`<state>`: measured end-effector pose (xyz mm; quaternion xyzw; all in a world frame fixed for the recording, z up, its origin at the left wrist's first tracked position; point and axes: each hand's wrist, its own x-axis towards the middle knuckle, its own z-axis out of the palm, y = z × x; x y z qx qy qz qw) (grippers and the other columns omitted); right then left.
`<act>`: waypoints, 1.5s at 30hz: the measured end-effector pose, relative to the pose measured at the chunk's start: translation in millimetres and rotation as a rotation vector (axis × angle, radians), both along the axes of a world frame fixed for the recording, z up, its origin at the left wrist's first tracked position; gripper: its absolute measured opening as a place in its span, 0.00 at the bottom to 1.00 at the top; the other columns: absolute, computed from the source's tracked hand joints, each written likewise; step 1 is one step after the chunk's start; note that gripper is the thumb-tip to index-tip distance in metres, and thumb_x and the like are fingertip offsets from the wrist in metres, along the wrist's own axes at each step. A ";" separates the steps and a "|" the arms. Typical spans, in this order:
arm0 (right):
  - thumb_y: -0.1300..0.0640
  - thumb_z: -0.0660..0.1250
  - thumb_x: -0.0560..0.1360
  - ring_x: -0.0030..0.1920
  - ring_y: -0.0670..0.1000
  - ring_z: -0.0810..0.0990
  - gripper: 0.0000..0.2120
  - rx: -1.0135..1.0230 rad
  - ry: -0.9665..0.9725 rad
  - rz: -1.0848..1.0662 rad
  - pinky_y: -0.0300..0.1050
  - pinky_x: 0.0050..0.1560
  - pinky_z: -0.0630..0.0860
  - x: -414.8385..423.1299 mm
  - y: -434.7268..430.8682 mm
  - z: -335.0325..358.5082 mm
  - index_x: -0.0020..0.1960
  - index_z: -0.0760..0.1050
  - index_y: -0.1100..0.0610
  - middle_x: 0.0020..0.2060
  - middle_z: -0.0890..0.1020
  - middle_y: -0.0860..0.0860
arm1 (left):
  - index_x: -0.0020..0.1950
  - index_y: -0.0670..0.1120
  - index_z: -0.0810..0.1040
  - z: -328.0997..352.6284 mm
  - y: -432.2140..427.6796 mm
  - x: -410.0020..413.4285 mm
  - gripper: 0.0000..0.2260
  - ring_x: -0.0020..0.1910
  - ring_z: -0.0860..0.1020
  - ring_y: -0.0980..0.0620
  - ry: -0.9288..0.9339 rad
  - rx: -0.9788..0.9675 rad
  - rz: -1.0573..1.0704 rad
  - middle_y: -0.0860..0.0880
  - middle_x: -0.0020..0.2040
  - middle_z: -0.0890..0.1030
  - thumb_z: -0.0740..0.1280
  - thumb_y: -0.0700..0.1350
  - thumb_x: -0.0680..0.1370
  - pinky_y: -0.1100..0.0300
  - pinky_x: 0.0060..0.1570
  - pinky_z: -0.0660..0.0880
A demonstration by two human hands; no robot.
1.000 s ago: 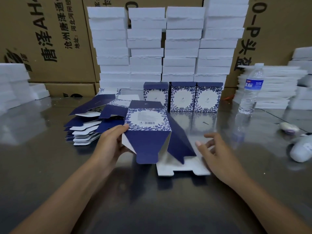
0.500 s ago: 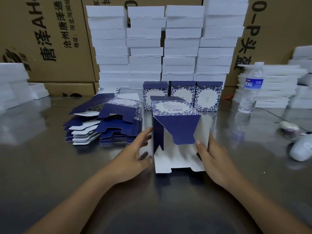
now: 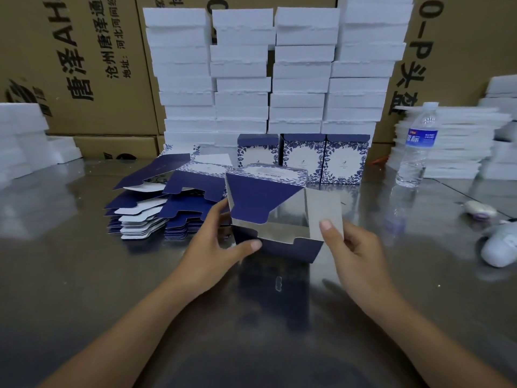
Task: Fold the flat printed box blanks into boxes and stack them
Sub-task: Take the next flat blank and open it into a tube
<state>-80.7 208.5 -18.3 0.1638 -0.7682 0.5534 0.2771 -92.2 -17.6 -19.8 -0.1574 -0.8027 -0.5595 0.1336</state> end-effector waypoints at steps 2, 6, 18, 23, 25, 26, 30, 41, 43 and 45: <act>0.39 0.60 0.74 0.31 0.41 0.67 0.25 -0.069 -0.022 -0.022 0.39 0.37 0.71 0.0 -1.8 1.0 0.34 0.74 0.61 0.25 0.72 0.47 | 0.65 0.65 0.62 2.2 1.8 1.1 0.34 0.57 0.74 0.69 0.008 0.033 0.003 0.63 0.62 0.74 0.72 0.59 0.63 0.72 0.53 0.71; 0.23 0.56 0.64 0.36 0.52 0.71 0.51 -0.162 -0.095 -0.016 0.69 0.50 0.71 1.0 -3.5 5.9 0.44 0.68 0.76 0.43 0.74 0.74 | 0.64 0.66 0.60 5.3 7.0 2.5 0.33 0.61 0.71 0.69 0.006 0.101 -0.056 0.63 0.63 0.73 0.71 0.58 0.64 0.77 0.51 0.70; 0.36 0.52 0.73 0.32 0.43 0.64 0.30 0.039 0.034 0.065 0.40 0.34 0.63 12.5 -13.4 7.3 0.33 0.66 0.63 0.28 0.67 0.54 | 0.67 0.61 0.57 2.8 8.9 1.0 0.36 0.54 0.69 0.78 0.109 0.069 0.123 0.81 0.53 0.69 0.73 0.62 0.66 0.78 0.49 0.70; 0.37 0.51 0.74 0.32 0.42 0.66 0.29 -0.036 0.099 -0.030 0.34 0.34 0.65 13.0 -11.9 8.1 0.35 0.66 0.64 0.29 0.69 0.50 | 0.69 0.56 0.65 2.9 11.4 2.3 0.29 0.55 0.78 0.61 0.001 0.143 0.070 0.64 0.53 0.79 0.66 0.58 0.69 0.52 0.56 0.78; 0.37 0.52 0.75 0.36 0.40 0.73 0.23 0.001 0.124 -0.018 0.33 0.39 0.69 12.6 -10.6 8.0 0.43 0.72 0.56 0.35 0.76 0.47 | 0.64 0.57 0.71 2.0 14.0 2.4 0.17 0.53 0.79 0.59 0.009 0.116 0.101 0.62 0.52 0.80 0.65 0.53 0.75 0.51 0.56 0.78; 0.37 0.53 0.75 0.43 0.38 0.76 0.20 0.045 0.111 0.003 0.34 0.44 0.72 12.6 -10.6 7.4 0.51 0.73 0.52 0.43 0.78 0.42 | 0.60 0.59 0.73 1.7 15.7 2.3 0.12 0.51 0.80 0.60 0.015 0.106 0.124 0.63 0.50 0.81 0.65 0.50 0.77 0.52 0.55 0.78; 0.42 0.62 0.72 0.59 0.35 0.70 0.31 0.341 0.088 -0.060 0.40 0.54 0.72 11.8 -11.5 1.3 0.71 0.53 0.42 0.60 0.66 0.35 | 0.50 0.56 0.77 0.4 20.6 1.1 0.04 0.43 0.82 0.59 -0.003 0.192 0.176 0.59 0.42 0.83 0.66 0.47 0.78 0.59 0.46 0.80; 0.42 0.59 0.77 0.20 0.44 0.69 0.25 -0.009 -0.581 -0.030 0.41 0.33 0.69 11.2 -13.4 11.2 0.27 0.71 0.55 0.18 0.74 0.49 | 0.55 0.47 0.78 7.2 33.9 10.0 0.07 0.42 0.83 0.53 -0.069 0.353 0.190 0.49 0.50 0.82 0.64 0.39 0.79 0.66 0.36 0.79; 0.46 0.61 0.78 0.19 0.44 0.68 0.21 -0.231 -0.632 0.045 0.35 0.26 0.67 11.0 -15.2 13.7 0.29 0.70 0.55 0.18 0.72 0.48 | 0.60 0.46 0.76 7.2 36.5 11.7 0.11 0.48 0.82 0.50 -0.074 0.398 0.174 0.49 0.55 0.80 0.65 0.38 0.78 0.65 0.39 0.79; 0.48 0.61 0.78 0.19 0.43 0.67 0.20 -0.310 -0.633 0.081 0.34 0.25 0.64 11.2 -16.5 13.7 0.30 0.69 0.55 0.19 0.72 0.48 | 0.56 0.51 0.75 8.6 38.7 13.7 0.10 0.50 0.81 0.51 -0.027 0.424 0.173 0.50 0.56 0.79 0.65 0.37 0.78 0.66 0.39 0.79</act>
